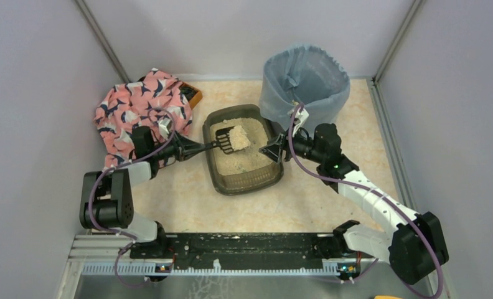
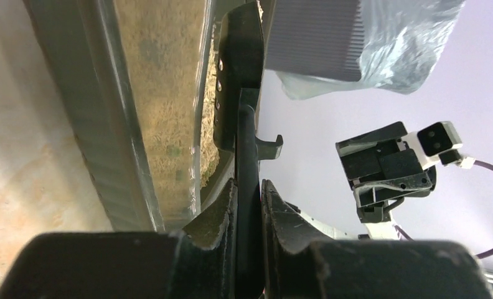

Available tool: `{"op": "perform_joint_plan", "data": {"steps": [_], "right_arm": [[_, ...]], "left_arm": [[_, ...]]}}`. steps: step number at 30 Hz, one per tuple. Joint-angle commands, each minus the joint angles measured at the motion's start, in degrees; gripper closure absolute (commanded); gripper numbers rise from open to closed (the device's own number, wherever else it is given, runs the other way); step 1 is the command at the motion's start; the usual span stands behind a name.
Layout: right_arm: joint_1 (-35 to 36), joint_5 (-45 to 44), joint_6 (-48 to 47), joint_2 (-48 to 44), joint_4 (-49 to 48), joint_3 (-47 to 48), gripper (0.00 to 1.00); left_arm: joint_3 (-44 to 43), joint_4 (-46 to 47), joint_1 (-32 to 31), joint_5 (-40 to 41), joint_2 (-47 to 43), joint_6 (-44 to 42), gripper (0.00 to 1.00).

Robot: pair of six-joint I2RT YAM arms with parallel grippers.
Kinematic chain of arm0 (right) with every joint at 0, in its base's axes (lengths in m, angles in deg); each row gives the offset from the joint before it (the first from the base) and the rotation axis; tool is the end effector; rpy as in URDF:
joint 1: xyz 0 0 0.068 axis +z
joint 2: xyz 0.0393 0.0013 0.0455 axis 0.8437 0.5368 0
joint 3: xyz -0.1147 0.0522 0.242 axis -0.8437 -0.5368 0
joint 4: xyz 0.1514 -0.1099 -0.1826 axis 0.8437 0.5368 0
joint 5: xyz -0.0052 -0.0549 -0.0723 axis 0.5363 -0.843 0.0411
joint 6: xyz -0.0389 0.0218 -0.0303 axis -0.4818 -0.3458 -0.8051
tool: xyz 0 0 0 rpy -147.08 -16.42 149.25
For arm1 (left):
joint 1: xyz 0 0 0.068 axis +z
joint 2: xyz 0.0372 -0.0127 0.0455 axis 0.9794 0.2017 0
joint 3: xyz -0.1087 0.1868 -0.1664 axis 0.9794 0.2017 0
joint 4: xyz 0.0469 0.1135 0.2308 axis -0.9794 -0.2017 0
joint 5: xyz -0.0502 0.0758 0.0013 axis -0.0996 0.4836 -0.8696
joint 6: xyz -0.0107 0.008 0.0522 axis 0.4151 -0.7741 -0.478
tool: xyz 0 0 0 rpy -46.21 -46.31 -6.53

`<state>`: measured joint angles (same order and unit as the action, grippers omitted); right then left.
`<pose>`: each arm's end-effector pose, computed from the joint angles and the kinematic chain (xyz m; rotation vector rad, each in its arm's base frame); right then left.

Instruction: Clean the litter box

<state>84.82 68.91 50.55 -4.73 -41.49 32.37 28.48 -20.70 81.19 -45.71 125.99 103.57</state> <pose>0.2103 0.1300 0.2889 -0.5824 1.7305 1.0614 0.2815 -0.0170 0.1743 -0.4324 2.1258 -1.6628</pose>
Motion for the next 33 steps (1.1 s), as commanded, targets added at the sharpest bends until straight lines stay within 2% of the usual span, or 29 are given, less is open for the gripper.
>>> {"op": "perform_joint_plan", "data": {"steps": [1,3,10,13,16,21,25,29,31,32,33], "right_arm": [[-0.5,0.5,-0.2,0.1,-2.8,0.8,0.45],[-0.5,1.0,0.0,0.6,-3.0,1.1,0.46],[-0.5,1.4,0.2,0.8,-2.7,1.3,0.45],[-0.5,1.2,0.2,0.6,-2.6,1.2,0.46],[-0.5,1.0,-0.1,0.3,-2.0,1.2,0.46],[-0.5,1.1,-0.1,0.4,-2.0,1.1,0.46],[-0.5,0.5,0.1,0.3,-3.0,0.4,0.46],[-0.5,2.1,0.5,1.1,-3.3,0.8,0.46],[-0.5,1.4,0.4,0.6,-3.3,0.4,0.46],[-0.5,0.7,0.3,0.4,-3.3,0.2,0.46],[-0.5,0.5,0.3,0.4,-3.2,0.2,0.45]], "left_arm": [[1.5,7.0,1.1,-2.8,-2.3,0.4,1.0],[4.0,13.6,1.2,-3.8,-1.7,4.9,1.0],[7.2,24.8,1.2,-4.3,0.2,11.4,1.0],[6.7,21.5,-0.4,-3.2,0.5,9.1,1.0],[8.5,23.9,0.9,-3.6,0.6,10.3,1.0],[11.2,19.4,-1.1,-4.1,-0.1,6.9,1.0],[9.9,11.4,1.9,-2.4,-1.9,0.3,1.0],[9.6,15.6,1.4,-4.2,-1.8,3.8,1.0],[9.0,10.6,3.5,-2.9,-3.0,0.2,1.0],[8.8,10.9,3.6,-2.7,-2.9,0.9,1.0],[9.0,15.1,3.0,-3.7,-2.2,4.2,1.0]]}}
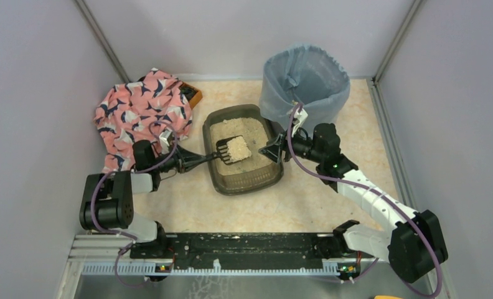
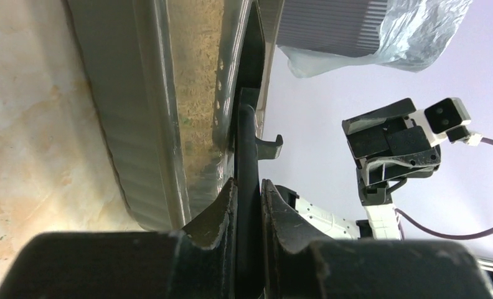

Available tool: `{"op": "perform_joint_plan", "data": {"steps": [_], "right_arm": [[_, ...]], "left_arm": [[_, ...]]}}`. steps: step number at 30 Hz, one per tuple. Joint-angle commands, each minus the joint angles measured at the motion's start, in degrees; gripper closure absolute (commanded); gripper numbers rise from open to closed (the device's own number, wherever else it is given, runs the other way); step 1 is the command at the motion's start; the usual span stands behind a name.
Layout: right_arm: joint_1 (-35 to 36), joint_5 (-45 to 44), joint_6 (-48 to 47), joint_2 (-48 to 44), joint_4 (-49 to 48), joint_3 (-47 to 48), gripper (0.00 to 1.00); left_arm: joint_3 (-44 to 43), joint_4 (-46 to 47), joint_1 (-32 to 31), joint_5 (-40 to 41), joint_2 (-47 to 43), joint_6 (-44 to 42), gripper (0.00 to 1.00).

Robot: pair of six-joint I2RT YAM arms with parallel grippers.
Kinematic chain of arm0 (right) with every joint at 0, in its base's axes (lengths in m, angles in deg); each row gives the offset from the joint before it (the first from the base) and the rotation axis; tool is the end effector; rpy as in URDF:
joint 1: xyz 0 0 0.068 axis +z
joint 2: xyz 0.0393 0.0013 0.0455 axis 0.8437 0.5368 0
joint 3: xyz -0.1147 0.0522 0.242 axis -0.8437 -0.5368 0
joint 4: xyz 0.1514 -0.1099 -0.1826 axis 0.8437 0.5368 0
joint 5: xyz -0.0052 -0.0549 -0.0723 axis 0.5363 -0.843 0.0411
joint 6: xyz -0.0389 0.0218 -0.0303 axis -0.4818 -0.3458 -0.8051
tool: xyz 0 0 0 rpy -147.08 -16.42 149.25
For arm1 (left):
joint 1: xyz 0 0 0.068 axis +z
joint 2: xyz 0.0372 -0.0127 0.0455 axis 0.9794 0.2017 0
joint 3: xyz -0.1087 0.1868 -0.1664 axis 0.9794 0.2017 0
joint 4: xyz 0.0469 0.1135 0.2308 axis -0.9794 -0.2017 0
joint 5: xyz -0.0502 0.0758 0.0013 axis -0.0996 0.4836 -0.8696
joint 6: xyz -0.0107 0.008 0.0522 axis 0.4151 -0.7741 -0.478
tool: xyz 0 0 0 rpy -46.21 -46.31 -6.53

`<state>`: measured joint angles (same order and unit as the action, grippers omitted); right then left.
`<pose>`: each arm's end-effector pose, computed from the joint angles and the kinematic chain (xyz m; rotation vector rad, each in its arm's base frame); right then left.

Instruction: Clean the litter box

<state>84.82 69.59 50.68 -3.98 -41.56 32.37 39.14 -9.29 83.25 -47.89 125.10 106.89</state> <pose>0.2120 0.1313 0.2861 -0.5886 1.7424 1.0734 0.2473 -0.0104 0.1468 -0.4754 2.1008 -1.7059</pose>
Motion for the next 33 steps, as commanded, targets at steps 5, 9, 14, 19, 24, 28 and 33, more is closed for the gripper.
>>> {"op": "perform_joint_plan", "data": {"steps": [5,9,14,19,24,28,33], "right_arm": [[-0.5,1.0,0.5,0.4,-3.7,0.3,0.46],[-0.5,0.8,0.5,0.3,-3.7,0.4,0.46],[-0.5,1.2,0.6,0.5,-3.6,0.6,0.46],[-0.5,0.9,0.4,0.5,-3.2,0.6,0.46],[-0.5,1.5,0.6,1.2,-3.8,0.7,0.46],[-0.5,1.2,0.1,0.4,-2.3,1.0,0.46],[-0.5,0.4,0.1,0.1,-2.8,0.4,0.46]], "left_arm": [[0.1,21.6,0.6,-3.4,2.3,11.4,1.0],[1.5,38.4,0.6,-4.1,6.9,21.2,1.0],[2.0,61.2,0.5,-2.7,17.3,35.4,1.0],[2.7,60.7,0.6,-2.3,16.7,33.5,1.0],[2.3,61.6,0.6,-1.8,16.1,33.9,1.0],[2.7,61.2,4.6,-4.5,13.5,33.9,1.0],[2.7,56.2,2.4,-2.4,12.3,30.0,1.0]]}}
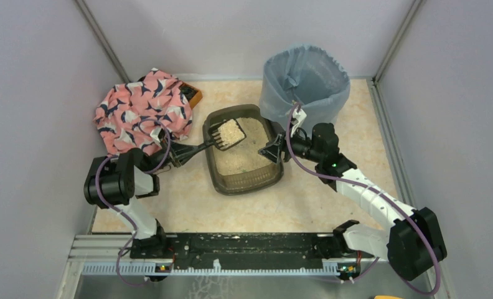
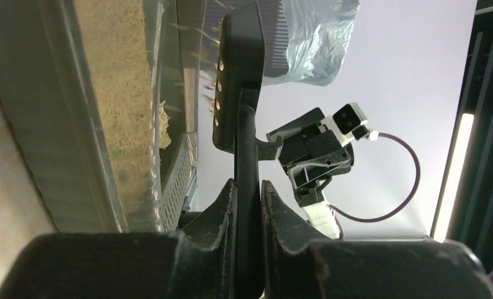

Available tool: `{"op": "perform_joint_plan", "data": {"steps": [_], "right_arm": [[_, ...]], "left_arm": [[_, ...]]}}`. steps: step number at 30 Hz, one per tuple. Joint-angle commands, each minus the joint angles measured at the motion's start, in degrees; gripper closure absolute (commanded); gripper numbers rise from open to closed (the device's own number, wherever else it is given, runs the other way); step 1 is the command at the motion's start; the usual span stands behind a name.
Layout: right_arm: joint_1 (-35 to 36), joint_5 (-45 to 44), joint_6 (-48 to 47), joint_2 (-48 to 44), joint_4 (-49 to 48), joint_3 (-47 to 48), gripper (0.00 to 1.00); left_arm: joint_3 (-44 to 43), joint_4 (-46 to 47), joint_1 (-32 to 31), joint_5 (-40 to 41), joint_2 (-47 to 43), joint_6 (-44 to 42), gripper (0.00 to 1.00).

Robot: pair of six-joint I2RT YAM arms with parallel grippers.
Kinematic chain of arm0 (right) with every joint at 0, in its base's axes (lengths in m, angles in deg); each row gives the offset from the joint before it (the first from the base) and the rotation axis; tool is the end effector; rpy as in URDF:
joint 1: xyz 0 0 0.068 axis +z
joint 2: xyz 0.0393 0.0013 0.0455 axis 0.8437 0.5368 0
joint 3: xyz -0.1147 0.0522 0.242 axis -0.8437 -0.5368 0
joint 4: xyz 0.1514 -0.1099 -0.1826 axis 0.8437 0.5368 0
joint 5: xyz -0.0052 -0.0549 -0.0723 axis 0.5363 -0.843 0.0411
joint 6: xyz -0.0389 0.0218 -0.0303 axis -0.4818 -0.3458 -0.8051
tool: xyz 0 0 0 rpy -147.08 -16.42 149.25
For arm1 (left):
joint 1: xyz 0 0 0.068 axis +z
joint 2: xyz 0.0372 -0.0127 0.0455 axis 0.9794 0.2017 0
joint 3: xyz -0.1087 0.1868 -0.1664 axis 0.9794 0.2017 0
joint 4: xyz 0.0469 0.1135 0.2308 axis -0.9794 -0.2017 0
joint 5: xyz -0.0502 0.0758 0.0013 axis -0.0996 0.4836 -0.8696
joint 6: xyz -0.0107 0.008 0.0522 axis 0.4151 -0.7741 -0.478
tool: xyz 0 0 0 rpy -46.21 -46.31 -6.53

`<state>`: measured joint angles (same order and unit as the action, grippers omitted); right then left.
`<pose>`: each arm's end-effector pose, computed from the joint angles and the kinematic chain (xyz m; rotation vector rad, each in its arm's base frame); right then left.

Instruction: Clean the litter box

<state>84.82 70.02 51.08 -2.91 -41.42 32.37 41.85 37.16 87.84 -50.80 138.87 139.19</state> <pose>0.2145 0.1328 0.2816 -0.5864 1.7668 1.0854 0.2538 0.0096 0.1522 -0.5649 1.8310 -1.9275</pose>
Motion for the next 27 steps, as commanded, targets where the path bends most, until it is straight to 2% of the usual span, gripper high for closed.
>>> {"op": "perform_joint_plan", "data": {"steps": [1,3,4,7,10,14,17,19,22,25,27], "right_arm": [[-0.5,0.6,-0.3,-0.5,-2.8,0.7,0.46],[-0.5,1.0,-0.2,-0.7,-2.7,0.9,0.46],[-0.5,0.6,-0.2,-1.1,-2.7,0.6,0.46],[-0.5,0.3,-0.3,-0.8,-2.9,0.6,0.46],[-0.5,0.9,-0.1,-0.7,-3.0,0.6,0.46],[-0.5,1.0,0.2,-0.3,-3.7,0.3,0.46],[-0.5,1.3,0.3,-0.4,-3.8,0.4,0.46],[-0.5,0.6,0.1,-0.9,-3.6,0.1,0.46],[-0.5,0.9,0.1,-1.1,-3.4,0.0,0.46],[-0.5,0.8,0.3,-0.7,-4.1,-0.2,0.46],[-0.5,1.4,0.3,-0.4,-4.0,0.0,0.46]], "left_arm": [[0.2,10.6,-2.1,0.4,-1.5,-1.6,1.0],[1.6,12.3,0.6,0.2,-2.0,-0.7,1.0],[1.8,10.2,0.7,0.6,-2.6,-2.0,1.0],[2.7,0.9,-3.2,1.8,-5.2,-8.4,1.0],[4.5,-1.5,-1.1,2.1,-7.2,-11.0,1.0],[3.6,-3.5,-5.5,3.2,-7.4,-12.2,1.0],[4.1,-6.6,-2.3,2.6,-8.4,-14.1,1.0],[3.6,-9.2,-2.5,2.6,-8.5,-15.5,1.0],[4.5,-7.1,-1.0,2.4,-8.4,-14.4,1.0],[4.6,-7.8,-4.9,4.0,-7.3,-15.0,1.0],[5.9,-5.1,-4.0,3.9,-6.1,-14.1,1.0]]}}
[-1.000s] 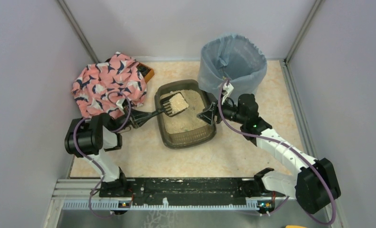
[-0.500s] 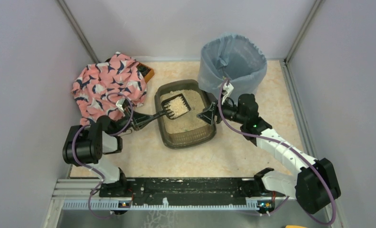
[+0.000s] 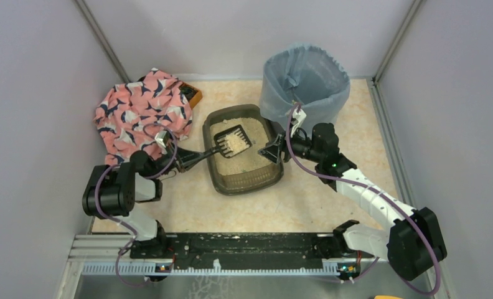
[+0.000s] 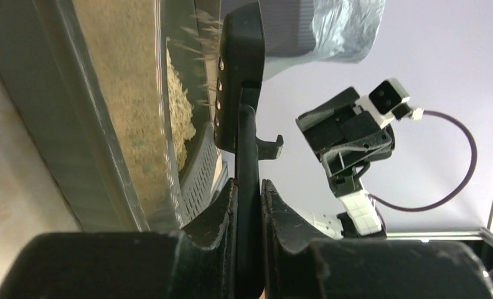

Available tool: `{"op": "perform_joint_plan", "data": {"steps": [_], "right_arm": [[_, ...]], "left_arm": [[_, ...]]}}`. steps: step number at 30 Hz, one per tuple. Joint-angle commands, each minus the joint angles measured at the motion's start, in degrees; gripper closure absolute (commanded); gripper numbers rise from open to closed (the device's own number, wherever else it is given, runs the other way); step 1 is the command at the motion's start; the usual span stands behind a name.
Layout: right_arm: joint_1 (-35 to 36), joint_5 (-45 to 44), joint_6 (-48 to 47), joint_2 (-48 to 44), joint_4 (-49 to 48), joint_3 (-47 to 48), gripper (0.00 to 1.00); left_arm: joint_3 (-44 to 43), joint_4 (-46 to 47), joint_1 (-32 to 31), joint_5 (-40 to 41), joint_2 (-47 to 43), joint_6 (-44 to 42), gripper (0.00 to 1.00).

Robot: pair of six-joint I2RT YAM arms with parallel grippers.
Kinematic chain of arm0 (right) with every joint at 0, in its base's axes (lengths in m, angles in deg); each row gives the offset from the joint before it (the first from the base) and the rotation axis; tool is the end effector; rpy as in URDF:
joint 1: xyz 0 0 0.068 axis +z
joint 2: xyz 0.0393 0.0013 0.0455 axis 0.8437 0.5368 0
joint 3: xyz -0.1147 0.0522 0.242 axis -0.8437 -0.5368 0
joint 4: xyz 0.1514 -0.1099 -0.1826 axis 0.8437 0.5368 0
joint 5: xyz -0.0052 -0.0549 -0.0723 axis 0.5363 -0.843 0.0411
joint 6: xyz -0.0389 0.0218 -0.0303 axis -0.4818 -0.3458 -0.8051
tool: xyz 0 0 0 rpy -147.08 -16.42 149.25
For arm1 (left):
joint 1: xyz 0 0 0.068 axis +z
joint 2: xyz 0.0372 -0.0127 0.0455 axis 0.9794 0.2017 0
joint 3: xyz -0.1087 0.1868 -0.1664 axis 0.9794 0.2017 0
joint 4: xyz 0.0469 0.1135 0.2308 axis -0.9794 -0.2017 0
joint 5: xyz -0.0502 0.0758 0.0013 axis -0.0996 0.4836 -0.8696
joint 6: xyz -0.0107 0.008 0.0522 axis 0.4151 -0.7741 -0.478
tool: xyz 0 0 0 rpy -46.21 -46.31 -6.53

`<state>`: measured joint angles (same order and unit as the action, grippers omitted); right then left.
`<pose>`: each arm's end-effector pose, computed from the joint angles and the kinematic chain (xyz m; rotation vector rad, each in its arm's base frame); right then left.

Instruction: Clean the litter box

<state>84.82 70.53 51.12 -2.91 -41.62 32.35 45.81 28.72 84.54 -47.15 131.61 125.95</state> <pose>0.2143 0.1330 0.2819 -0.5932 1.7625 1.0933 0.2365 -0.0058 0.1540 -0.4323 1.8524 -1.7966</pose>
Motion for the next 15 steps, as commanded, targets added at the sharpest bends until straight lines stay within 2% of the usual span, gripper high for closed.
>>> {"op": "perform_joint_plan", "data": {"steps": [1,8,11,15], "right_arm": [[-0.5,0.9,0.3,-0.5,-3.9,0.0,0.46],[-0.5,0.7,0.4,-0.7,-4.0,-0.2,0.46],[-0.5,0.7,0.4,-0.4,-4.0,-0.1,0.46],[-0.5,0.9,0.5,-0.1,-4.3,-0.2,0.46]], "left_arm": [[2.3,4.4,1.1,-0.4,1.9,-0.5,1.0],[3.3,10.1,1.4,1.0,5.4,1.9,1.0],[3.3,9.7,-4.0,3.1,6.6,1.3,1.0],[4.1,13.0,-1.6,3.1,9.0,1.9,1.0]]}}
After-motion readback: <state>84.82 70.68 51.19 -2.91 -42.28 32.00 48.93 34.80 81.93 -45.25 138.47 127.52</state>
